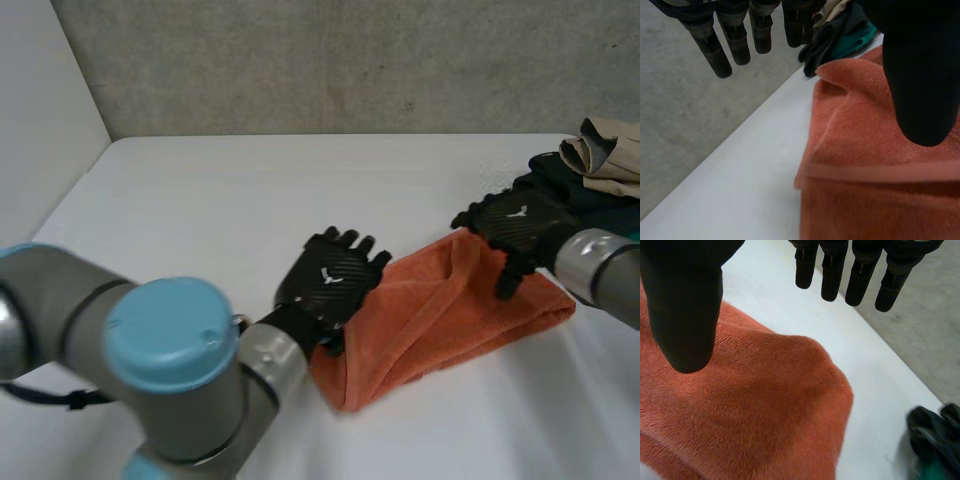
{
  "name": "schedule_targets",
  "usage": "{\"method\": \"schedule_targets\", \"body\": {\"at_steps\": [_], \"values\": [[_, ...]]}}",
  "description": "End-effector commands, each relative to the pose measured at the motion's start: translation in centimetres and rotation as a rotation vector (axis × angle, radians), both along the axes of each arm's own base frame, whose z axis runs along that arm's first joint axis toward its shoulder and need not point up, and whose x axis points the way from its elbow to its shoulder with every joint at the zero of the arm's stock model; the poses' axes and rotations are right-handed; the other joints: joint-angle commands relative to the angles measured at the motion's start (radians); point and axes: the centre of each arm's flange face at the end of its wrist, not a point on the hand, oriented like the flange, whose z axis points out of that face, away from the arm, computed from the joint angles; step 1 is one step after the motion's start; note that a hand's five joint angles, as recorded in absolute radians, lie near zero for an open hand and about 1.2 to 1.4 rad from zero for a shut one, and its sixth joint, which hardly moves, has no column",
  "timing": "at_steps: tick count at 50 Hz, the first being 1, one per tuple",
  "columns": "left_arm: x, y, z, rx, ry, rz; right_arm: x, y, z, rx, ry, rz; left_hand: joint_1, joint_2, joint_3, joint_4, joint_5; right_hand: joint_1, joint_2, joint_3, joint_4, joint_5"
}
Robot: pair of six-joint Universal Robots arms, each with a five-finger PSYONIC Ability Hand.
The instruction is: Fold the laundry.
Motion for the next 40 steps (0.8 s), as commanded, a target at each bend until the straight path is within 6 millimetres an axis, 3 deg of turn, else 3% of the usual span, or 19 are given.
{"method": "schedule_targets", "body": {"at_steps": [1,4,5,6,8,11,12,14,15,19,26,30,34,35,40], "values": [[-2.4,-1.9,-1.2,-0.005,0.001,0.020,3.4,-1.9,-4.1,-0.034,0.098,0.128,0.034,0.018,0.014,0.025,0.004,0.111,0.107,0.091,0.095,0.075],[-1.9,-2.6,-0.8,-0.017,0.003,0.085,3.8,-3.2,-6.2,-0.044,0.152,0.146,0.034,0.018,0.014,0.025,0.004,0.298,0.294,0.278,0.282,0.262],[-1.6,-2.9,-0.4,-0.023,0.007,0.108,3.9,-3.6,-6.6,-0.050,0.163,0.145,0.034,0.018,0.014,0.025,0.004,0.450,0.446,0.430,0.434,0.414],[-1.4,-3.2,0.0,-0.031,0.013,0.125,4.4,-4.4,-6.4,-0.089,0.167,0.150,0.034,0.018,0.014,0.025,0.004,0.955,0.951,0.935,0.938,0.919],[-0.4,-4.0,1.6,-0.057,0.036,0.174,5.0,-5.4,-5.1,-0.162,0.152,0.145,0.034,0.018,0.014,0.025,0.004,1.076,1.072,1.056,1.059,1.040],[1.4,-5.6,3.5,-0.087,0.064,0.243,6.9,-6.3,-1.2,-0.329,0.048,0.134,0.034,0.018,0.014,0.025,0.004,1.076,1.072,1.056,1.059,1.040],[1.8,-5.9,4.1,-0.097,0.074,0.257,8.0,-5.9,2.1,-0.407,-0.047,0.136,0.034,0.018,0.014,0.025,0.004,1.076,1.072,1.056,1.059,1.040],[3.0,-6.7,6.1,-0.134,0.110,0.297,8.7,-4.9,6.2,-0.490,-0.153,0.141,0.031,0.015,0.011,0.022,0.001,1.076,1.072,1.056,1.059,1.040],[3.4,-7.0,6.8,-0.148,0.124,0.311,8.7,-3.5,11.2,-0.581,-0.274,0.139,0.034,0.018,0.014,0.025,0.004,1.076,1.072,1.056,1.059,1.040],[5.4,-8.0,10.2,-0.215,0.184,0.370,7.8,-1.0,18.3,-0.673,-0.500,0.151,0.028,0.012,0.008,0.019,-0.002,1.076,1.072,1.056,1.059,1.040],[8.6,-8.6,15.0,-0.321,0.278,0.452,7.5,1.5,21.6,-0.703,-0.593,0.179,0.023,0.007,0.002,0.013,-0.007,1.076,1.072,1.056,1.059,1.040],[9.5,-8.8,16.0,-0.333,0.318,0.473,8.2,3.1,20.5,-0.628,-0.583,0.202,0.023,0.006,0.002,0.013,-0.007,1.076,1.072,1.056,1.059,1.040],[10.0,-8.9,15.7,-0.311,0.332,0.487,10.5,5.5,16.6,-0.463,-0.555,0.267,0.020,0.004,-0.001,0.010,-0.010,1.076,1.072,1.056,1.059,1.040],[10.1,-9.0,15.5,-0.306,0.333,0.490,11.5,6.6,14.4,-0.386,-0.534,0.290,0.020,0.004,-0.001,0.010,-0.010,1.076,1.072,1.056,1.059,1.040],[11.3,-9.5,13.8,-0.265,0.302,0.529,13.7,10.0,7.7,-0.169,-0.466,0.362,0.017,0.001,-0.004,0.007,-0.013,1.076,1.072,1.056,1.059,1.040]]}}
